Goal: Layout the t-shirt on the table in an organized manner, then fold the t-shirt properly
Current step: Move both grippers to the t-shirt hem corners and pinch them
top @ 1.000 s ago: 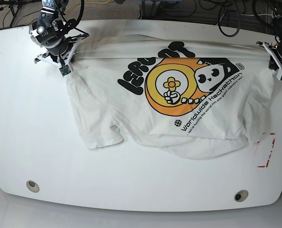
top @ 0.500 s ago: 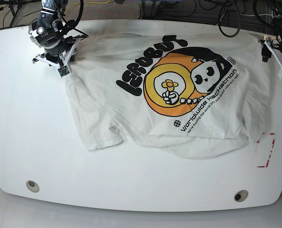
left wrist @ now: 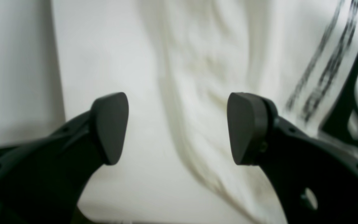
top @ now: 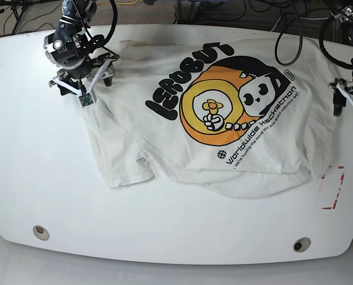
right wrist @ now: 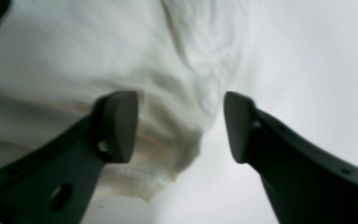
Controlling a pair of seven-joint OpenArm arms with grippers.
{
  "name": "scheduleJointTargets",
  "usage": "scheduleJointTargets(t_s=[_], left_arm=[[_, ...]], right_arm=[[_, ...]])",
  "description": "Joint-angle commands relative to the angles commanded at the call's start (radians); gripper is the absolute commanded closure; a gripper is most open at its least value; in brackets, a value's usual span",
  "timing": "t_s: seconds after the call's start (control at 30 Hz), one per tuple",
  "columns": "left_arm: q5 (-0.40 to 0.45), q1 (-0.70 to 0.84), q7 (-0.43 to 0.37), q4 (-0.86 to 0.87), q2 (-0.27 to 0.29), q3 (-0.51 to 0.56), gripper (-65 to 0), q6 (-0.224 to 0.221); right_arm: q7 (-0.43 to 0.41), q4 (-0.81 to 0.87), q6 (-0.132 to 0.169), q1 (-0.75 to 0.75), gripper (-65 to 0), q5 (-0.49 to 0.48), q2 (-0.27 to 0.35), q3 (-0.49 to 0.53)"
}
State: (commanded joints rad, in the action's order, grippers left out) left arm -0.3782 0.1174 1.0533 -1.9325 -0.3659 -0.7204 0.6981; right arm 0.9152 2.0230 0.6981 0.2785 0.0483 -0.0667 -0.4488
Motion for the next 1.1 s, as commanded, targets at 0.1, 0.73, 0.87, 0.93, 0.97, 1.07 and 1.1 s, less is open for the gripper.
scheduleJointTargets(t_s=[0.1, 0.73, 0.87, 0.93, 0.97, 1.07, 1.1], left_arm=[[0.000, -0.074, 0.000, 0.003, 0.000, 0.035, -46.5, -0.001], [0.196, -0.453, -0.003, 0.273, 0.008, 0.233, -46.5, -0.002], [0.196, -0.505, -0.014, 0.354, 0.008, 0.238, -46.5, -0.002], [0.198, -0.522, -0.043, 0.396, 0.009, 0.238, -46.5, -0.002], [0.198, -0.529, -0.071, 0.428, 0.009, 0.238, -46.5, -0.002], [0.198, -0.539, -0.146, 0.511, 0.009, 0.249, -46.5, -0.013], [0.198, -0.539, -0.157, 0.526, 0.009, 0.253, -46.5, -0.021]], right_arm=[[-0.002, -0.029, 0.000, -0.037, -51.8, 0.008, -0.011, -0.002], [-0.002, -0.206, 0.000, -0.183, -49.0, -0.017, -0.011, -0.198], [0.003, -0.213, 0.000, -0.175, -49.0, -0.080, -0.012, -0.198], [0.003, -0.238, 0.000, -0.167, -49.0, -0.107, -0.012, -0.198], [0.003, -0.258, 0.000, -0.164, -49.0, -0.126, -0.012, -0.198], [0.003, -0.308, 0.000, -0.164, -49.0, -0.158, -0.012, -0.198], [0.003, -0.319, 0.000, -0.164, -49.0, -0.163, -0.012, -0.198]])
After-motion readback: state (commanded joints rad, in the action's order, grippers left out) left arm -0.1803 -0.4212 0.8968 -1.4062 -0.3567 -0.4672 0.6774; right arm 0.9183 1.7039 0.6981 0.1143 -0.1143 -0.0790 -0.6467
